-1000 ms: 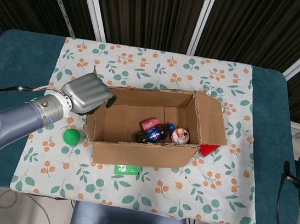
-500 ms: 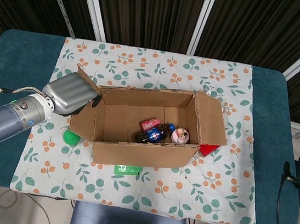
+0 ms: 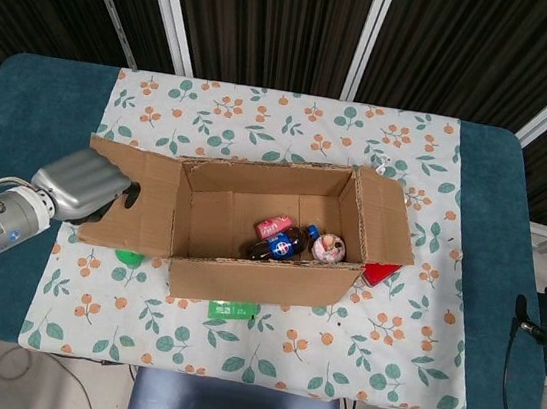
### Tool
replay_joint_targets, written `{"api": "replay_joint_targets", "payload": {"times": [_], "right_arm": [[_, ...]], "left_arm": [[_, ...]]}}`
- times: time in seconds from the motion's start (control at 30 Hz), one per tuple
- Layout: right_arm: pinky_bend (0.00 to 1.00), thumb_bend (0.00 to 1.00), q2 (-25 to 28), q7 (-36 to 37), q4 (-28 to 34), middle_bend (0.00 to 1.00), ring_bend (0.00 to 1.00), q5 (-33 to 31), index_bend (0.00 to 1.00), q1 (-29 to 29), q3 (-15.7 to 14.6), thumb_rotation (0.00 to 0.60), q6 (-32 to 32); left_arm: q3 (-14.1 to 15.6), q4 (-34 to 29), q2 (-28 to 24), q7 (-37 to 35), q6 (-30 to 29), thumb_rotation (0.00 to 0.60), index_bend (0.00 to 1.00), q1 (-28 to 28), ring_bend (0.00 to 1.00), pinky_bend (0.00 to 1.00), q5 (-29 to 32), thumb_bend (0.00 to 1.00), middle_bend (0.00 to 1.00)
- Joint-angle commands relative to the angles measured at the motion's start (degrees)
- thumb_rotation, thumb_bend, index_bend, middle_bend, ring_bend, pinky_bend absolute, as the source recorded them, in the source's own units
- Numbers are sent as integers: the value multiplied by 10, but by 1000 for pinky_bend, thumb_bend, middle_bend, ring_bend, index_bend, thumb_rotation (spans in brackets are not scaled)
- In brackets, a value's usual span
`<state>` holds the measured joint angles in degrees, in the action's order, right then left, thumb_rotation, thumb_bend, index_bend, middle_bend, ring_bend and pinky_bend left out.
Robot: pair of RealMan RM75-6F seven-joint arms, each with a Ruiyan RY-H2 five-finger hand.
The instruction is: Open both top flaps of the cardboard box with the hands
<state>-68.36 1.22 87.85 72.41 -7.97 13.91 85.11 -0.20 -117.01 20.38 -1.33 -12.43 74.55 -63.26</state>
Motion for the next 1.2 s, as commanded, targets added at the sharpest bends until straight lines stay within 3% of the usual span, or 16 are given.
{"api": "replay_joint_targets", "payload": {"times": [0.03, 0.33, 0.4, 0.47, 0.53, 0.57, 0.67, 0.77, 0.87, 1.03, 1.2], "right_arm": [[238, 439, 0, -1, 1, 20, 59, 1, 94, 0, -1, 600, -1], [238, 441, 1, -3, 3, 21, 59, 0, 95, 1, -1, 600, -4], [238, 440, 1, -4, 4, 21, 59, 2, 94, 1, -2, 600, -4], [238, 440, 1, -7, 3, 20, 59, 4, 94, 1, -4, 600, -4], [237, 440, 2, -10, 3, 21, 59, 8, 94, 1, -7, 600, -4], [237, 440, 2, -11, 3, 21, 59, 10, 94, 1, -8, 600, -4], [237, 393, 2, -15, 2, 12, 46, 18, 65, 3, -12, 600, 1], [237, 276, 1, -22, 1, 0, 4, 32, 0, 6, -18, 600, 11], [237, 224, -1, -27, -2, 0, 0, 50, 0, 8, -24, 600, 24], [237, 207, -2, -42, -9, 0, 0, 71, 0, 13, -35, 600, 37], [237, 206, 0, -46, -9, 0, 0, 83, 0, 17, -37, 600, 50]], "left_arm": [[-4, -4, -8, -5, -11, 600, 397, -27, 394, 452, -10, 1000, 592], [-2, -6, 5, -16, -69, 600, 353, -126, 350, 422, -42, 971, 540], [0, -10, 17, -22, -127, 600, 313, -165, 303, 379, -50, 841, 484], [5, -12, 35, -24, -200, 600, 225, -208, 207, 262, -56, 591, 332], [15, -15, 68, -17, -307, 600, 134, -271, 108, 142, -68, 442, 175], [19, -15, 85, -12, -353, 600, 81, -298, 55, 81, -72, 377, 103], [35, 4, 155, 27, -502, 600, 2, -388, 0, 3, -98, 262, 9], [44, 53, 249, 74, -647, 600, 0, -476, 0, 0, -119, 203, 0], [45, 105, 323, 90, -727, 600, 0, -532, 0, 0, -127, 189, 0], [44, 192, 407, 79, -789, 600, 0, -588, 0, 0, -137, 185, 0], [42, 249, 442, 66, -805, 600, 0, -614, 0, 0, -143, 185, 0]]}}
